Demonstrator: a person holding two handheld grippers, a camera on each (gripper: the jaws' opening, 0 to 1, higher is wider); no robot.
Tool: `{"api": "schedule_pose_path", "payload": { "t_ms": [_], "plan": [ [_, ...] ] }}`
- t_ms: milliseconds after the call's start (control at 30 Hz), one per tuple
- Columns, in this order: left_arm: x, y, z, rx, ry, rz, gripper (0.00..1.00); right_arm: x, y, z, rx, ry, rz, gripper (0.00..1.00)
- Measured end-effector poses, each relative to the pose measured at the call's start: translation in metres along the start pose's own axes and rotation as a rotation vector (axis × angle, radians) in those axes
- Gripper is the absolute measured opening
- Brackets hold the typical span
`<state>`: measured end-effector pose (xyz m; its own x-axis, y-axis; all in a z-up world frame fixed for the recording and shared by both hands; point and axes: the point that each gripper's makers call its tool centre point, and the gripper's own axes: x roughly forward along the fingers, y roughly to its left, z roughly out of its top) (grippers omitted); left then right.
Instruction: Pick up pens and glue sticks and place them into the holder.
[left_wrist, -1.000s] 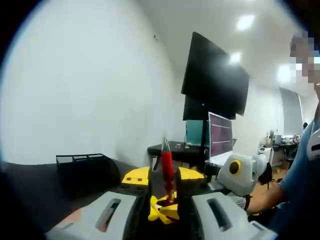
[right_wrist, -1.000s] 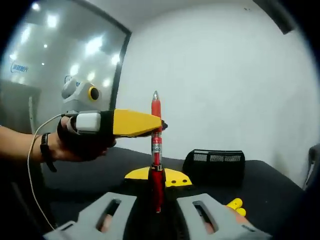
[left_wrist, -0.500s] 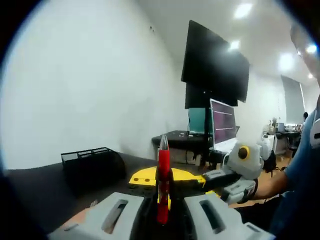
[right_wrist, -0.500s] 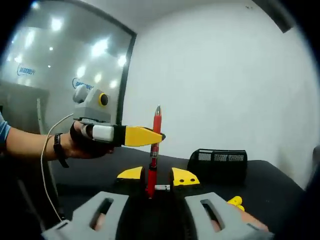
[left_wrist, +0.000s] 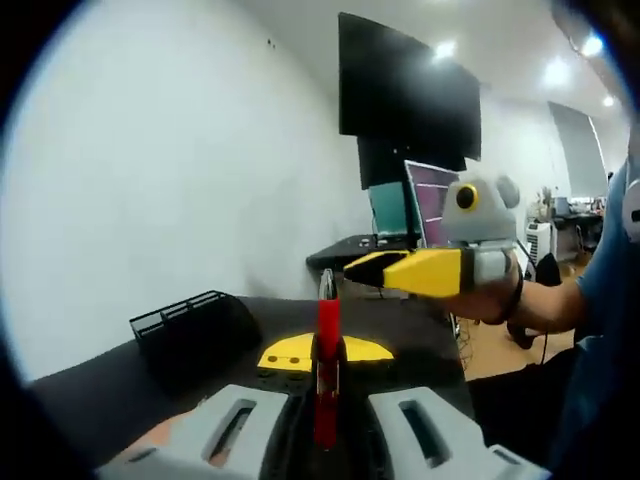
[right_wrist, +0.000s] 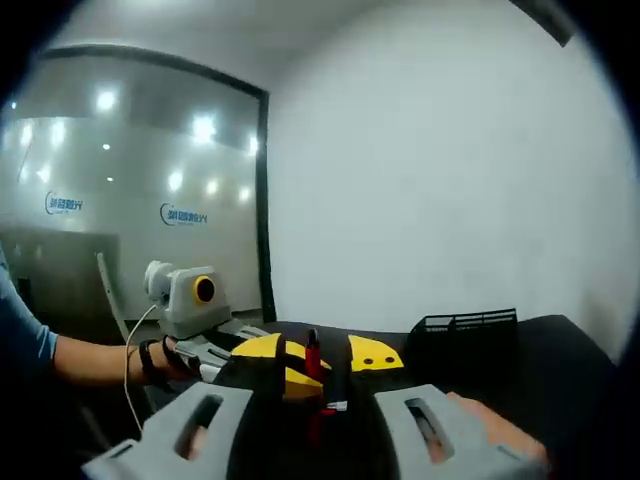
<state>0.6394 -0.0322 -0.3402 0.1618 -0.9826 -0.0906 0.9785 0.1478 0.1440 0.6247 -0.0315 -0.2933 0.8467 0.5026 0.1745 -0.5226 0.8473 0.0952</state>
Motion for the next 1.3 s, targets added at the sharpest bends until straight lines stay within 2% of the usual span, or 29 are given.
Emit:
{"api": "schedule_pose_path", "payload": {
  "t_ms": [433, 667, 933, 1067, 1200, 1300],
  "plan": [
    [-0.003, -0.001, -0.002, 0.035, 0.010, 0.004, 0.06, 0.010, 0.003, -0.013, 0.043, 0.046, 0.038, 0.15],
    [-0.001, -0.004, 0.003, 0.044, 0.003, -0.007, 0.06, 0.014, 0.002, -0.019, 0.035, 0.076, 0.035, 0.07],
    [0.000, -0.004, 0.004, 0.043, -0.016, -0.017, 0.07, 0.014, 0.001, -0.017, 0.048, 0.079, 0.033, 0.05],
    [-0.005, -0.003, -0.006, 0.060, 0.000, -0.006, 0.13, 0.015, -0.002, -0.011, 0.059, 0.070, 0.023, 0.05],
    [-0.013, 0.000, -0.020, 0.014, -0.020, -0.004, 0.27, 0.017, -0.006, -0.008, 0.033, 0.083, 0.008, 0.05],
    [-0.021, 0.005, -0.028, -0.026, -0.036, 0.007, 0.31, 0.018, -0.008, -0.009, 0.023, 0.096, 0.004, 0.05]
  ]
}}
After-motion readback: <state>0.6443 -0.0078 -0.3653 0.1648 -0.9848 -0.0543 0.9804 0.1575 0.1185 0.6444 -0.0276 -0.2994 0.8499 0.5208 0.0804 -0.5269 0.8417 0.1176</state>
